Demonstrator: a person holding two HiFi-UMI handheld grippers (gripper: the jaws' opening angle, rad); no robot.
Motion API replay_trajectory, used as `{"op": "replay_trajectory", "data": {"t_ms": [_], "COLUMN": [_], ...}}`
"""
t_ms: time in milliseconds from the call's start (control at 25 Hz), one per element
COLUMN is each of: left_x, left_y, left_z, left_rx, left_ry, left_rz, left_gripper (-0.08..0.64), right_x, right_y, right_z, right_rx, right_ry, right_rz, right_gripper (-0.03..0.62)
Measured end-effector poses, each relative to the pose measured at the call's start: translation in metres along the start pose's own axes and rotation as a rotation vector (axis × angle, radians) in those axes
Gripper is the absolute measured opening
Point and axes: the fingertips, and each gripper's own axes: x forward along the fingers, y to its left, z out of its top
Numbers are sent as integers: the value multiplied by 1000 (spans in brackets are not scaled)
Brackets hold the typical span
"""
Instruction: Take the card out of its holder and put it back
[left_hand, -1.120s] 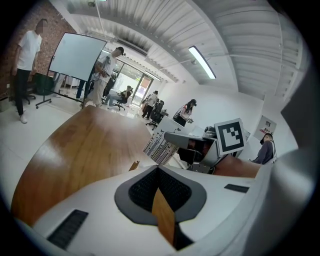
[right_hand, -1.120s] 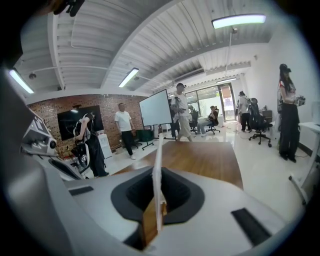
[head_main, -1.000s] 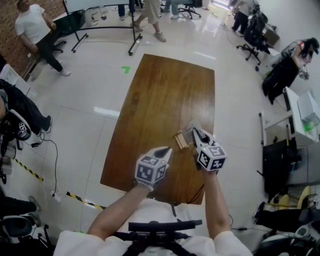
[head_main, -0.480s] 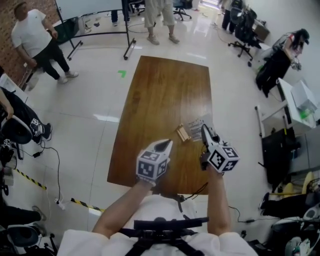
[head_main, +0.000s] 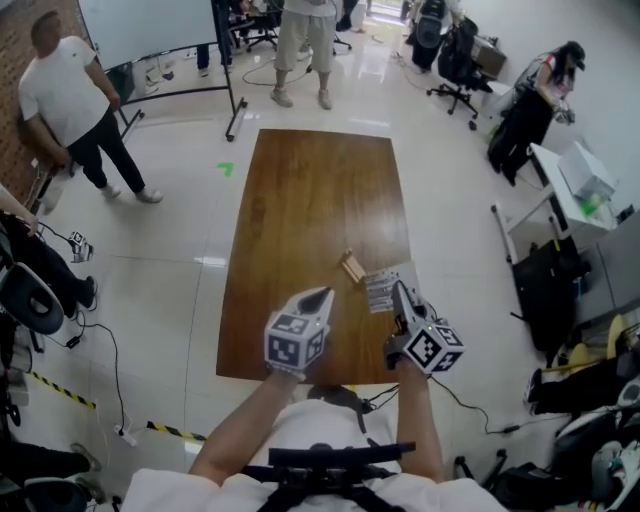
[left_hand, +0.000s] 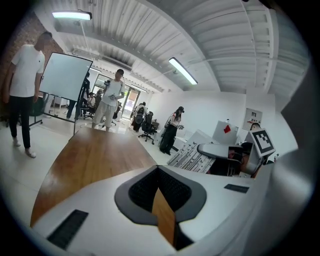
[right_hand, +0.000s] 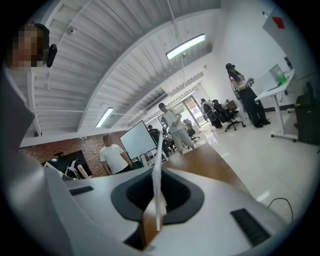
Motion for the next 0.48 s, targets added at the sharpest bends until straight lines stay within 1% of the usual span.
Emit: {"op": "replay_trajectory", "data": {"t_ms": [200,320,480], "left_x": [-4,-2,2], "left_y": [-13,-19,-22], "left_z": [-11,-15,-11], "left_rx": [-7,-4,-9], "left_ry": [10,18,16], "left_rz": [-24,-29,-44], "left_gripper": [-5,-5,-6], "right_x": [-19,-25,-24], "right_y": [2,-3,-8], "right_z": [-17,-15,-6], "right_rx": [36,42,39], "right_ry": [8,4,-6], "right_rz": [-9,-15,-16], "right_gripper": [20,20,20]}}
